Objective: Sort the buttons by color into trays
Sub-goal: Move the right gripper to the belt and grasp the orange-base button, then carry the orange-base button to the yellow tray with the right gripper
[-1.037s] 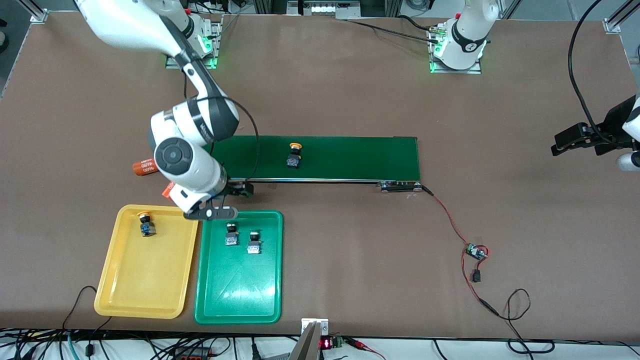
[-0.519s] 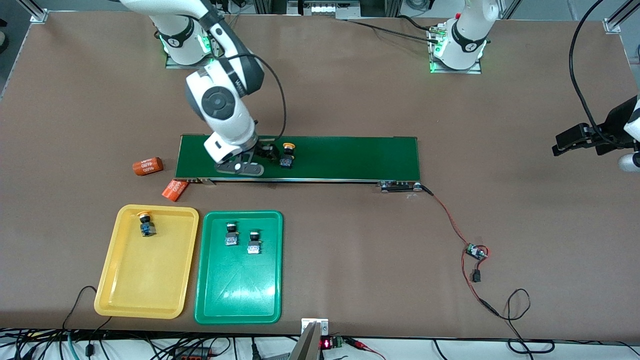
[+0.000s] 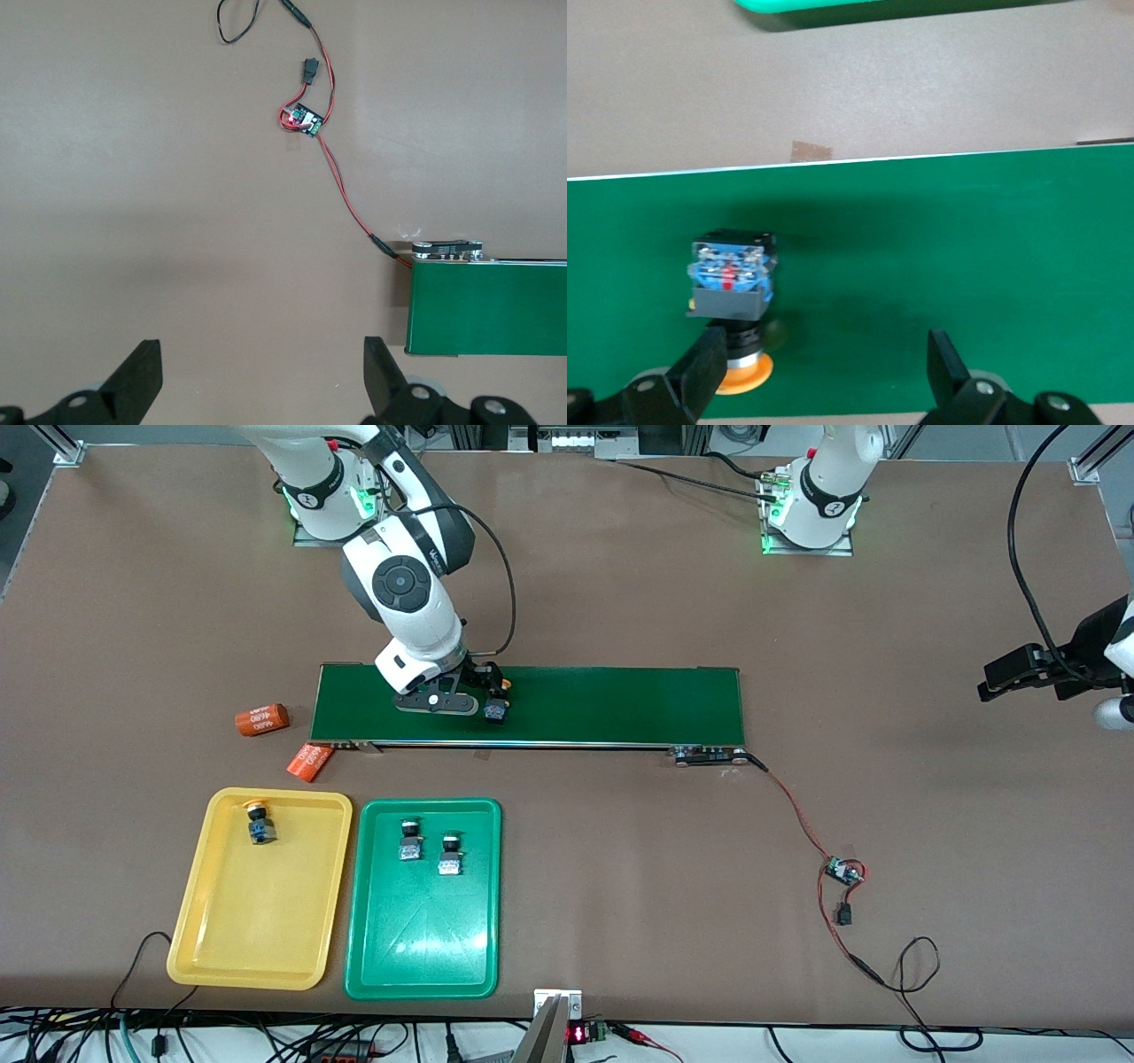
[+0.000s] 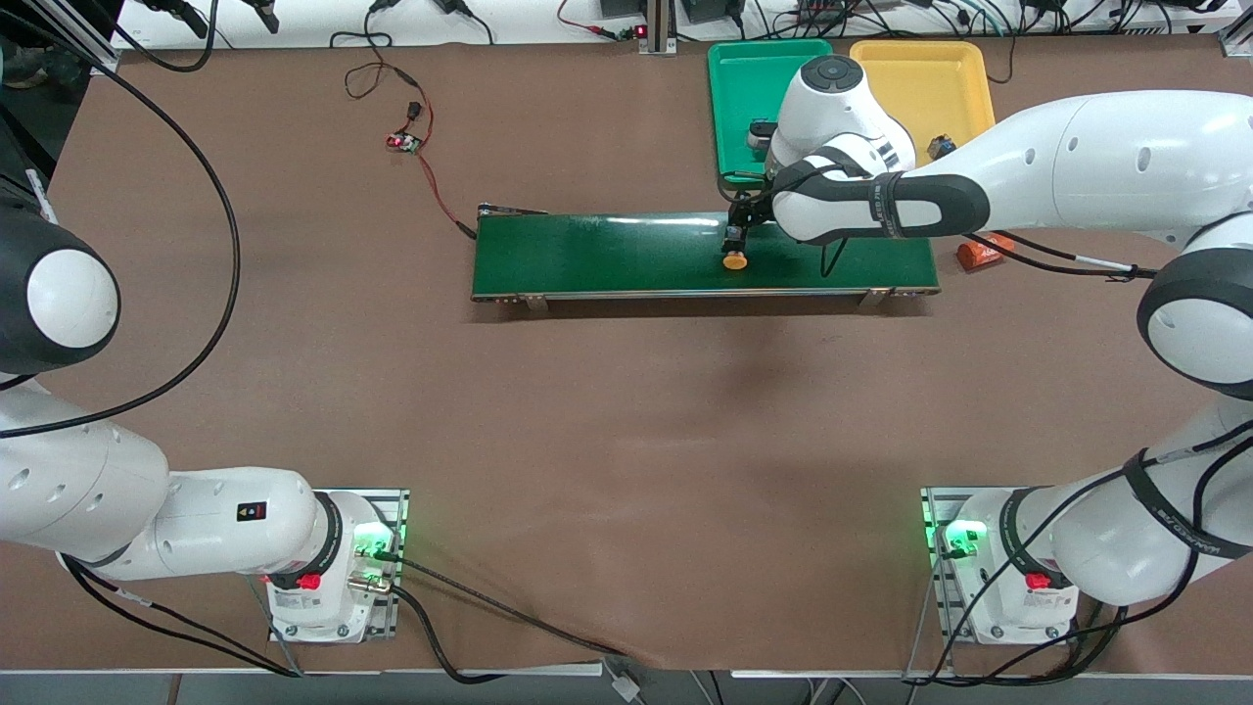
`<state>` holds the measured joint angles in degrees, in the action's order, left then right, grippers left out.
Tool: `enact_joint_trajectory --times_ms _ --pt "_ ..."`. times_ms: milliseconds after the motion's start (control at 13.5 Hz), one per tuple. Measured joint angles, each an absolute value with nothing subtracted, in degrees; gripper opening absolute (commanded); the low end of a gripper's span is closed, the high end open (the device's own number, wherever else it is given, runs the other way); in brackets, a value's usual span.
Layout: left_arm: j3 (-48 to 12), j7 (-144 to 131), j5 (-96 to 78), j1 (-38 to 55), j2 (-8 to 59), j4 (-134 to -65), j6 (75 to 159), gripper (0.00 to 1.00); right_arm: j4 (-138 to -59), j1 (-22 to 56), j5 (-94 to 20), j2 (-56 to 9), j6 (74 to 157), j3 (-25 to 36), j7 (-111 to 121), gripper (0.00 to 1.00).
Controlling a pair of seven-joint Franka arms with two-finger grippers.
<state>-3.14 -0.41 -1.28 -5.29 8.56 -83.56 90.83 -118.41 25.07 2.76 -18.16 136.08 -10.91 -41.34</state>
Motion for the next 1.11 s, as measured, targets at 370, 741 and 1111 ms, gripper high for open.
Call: enact_joint_trajectory --times_ms 370,741,1111 --pt "-3.12 -0.41 -1.28 -5.31 8.57 -83.60 90.83 1.00 -119.21 25.35 2.76 -18.86 138.73 -10.90 -41.34 1.00" --pt "-3.12 -0.41 -1.28 -5.34 8.57 -83.62 90.84 1.00 -119.54 25.35 2.79 -23.27 145.55 -10.66 -41.34 0.82" --pt "-3.21 -0.41 -1.28 -5.18 8.57 -83.63 90.84 1.00 -119.46 24.76 3.30 -24.01 146.67 -10.19 -40.95 0.05"
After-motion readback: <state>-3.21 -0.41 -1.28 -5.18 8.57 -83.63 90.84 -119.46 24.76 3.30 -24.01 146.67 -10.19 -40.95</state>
